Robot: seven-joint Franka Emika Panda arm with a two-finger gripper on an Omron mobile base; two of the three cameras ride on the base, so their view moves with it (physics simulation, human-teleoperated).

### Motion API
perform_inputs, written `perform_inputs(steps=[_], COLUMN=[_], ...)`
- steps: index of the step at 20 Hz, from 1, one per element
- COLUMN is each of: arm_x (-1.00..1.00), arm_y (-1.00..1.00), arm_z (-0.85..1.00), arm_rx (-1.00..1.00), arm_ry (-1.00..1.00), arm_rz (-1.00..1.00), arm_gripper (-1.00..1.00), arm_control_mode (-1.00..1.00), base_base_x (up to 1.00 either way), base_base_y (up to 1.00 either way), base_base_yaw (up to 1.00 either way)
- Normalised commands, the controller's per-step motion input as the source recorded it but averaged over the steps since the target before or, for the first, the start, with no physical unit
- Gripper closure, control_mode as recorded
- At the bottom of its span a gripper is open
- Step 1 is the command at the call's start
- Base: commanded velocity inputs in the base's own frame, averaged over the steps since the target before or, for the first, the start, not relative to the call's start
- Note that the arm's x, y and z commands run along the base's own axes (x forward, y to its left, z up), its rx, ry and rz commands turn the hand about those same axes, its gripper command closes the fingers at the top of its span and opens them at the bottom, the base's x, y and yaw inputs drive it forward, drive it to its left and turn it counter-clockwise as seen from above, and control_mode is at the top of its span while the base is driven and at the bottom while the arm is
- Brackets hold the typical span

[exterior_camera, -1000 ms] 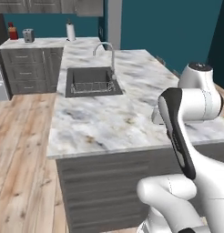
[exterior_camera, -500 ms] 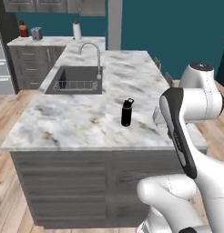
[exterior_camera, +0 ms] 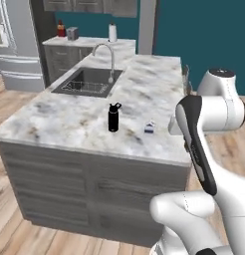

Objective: Move the drinks to the dining counter.

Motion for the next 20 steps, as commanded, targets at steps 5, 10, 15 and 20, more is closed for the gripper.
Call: perform_inputs(steps=[5,10,15,20], arm_x=[0.0,0.0,0.0,0.0], arm_y=[0.0,0.0,0.0,0.0], arm_z=[0.0,0.0,0.0,0.0], arm_rx=[0.0,0.0,0.0,0.0], arm_ry=[0.0,0.0,0.0,0.0], arm_rz=[0.0,0.0,0.0,0.0], arm_gripper=[1.0,1.0,1.0,1.0], arm_control_mode=[1.0,1.0,1.0,1.0], base_base_x=[0.0,0.0,0.0,0.0], base_base_y=[-1.0,-1.0,-0.99,-1.0], base_base_yaw=[0.56,0.65,0.69,0.68])
